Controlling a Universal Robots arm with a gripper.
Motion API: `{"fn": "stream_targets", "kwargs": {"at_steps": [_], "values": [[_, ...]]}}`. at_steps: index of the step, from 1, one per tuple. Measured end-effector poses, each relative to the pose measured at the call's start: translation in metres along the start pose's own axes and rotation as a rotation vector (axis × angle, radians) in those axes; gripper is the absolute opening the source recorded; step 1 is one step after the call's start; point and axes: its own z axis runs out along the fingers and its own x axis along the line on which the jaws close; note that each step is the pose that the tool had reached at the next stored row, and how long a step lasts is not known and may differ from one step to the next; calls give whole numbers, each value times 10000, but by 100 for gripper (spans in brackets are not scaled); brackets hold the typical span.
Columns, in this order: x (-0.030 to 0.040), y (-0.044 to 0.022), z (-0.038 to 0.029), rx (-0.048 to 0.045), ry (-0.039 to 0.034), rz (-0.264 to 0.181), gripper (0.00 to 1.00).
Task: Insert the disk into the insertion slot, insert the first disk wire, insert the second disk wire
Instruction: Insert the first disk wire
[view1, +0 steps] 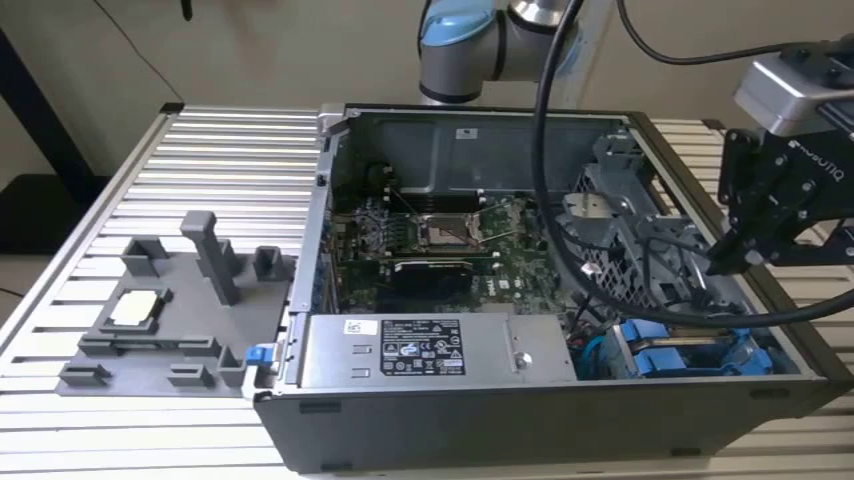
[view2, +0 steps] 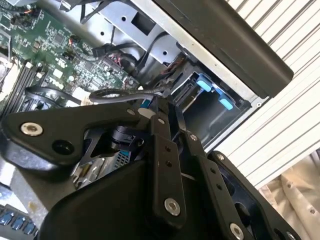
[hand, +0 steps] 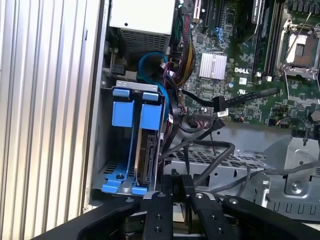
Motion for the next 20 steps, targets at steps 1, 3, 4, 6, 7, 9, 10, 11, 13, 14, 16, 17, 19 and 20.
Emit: {"fn": "stream_targets", "kwargs": {"at_steps": [1,3,4,6,7,9,10,11,13,14,16,17,19,20], "values": [[20,2,2,1,0,16,19],[69,8,6,3,0,55,19],[92,11,8,5,0,71,19],[148,17,14,6,1,100,19],[174,20,18,7,-1,114,19],[214,25,23,8,0,135,19],[218,25,26,8,5,135,19],[218,25,26,6,25,136,19],[219,25,33,6,33,166,19],[219,26,38,11,34,222,19],[220,27,54,20,28,366,19],[221,27,64,26,16,445,19],[222,27,86,39,-13,625,19],[223,27,99,44,-23,688,19]]}}
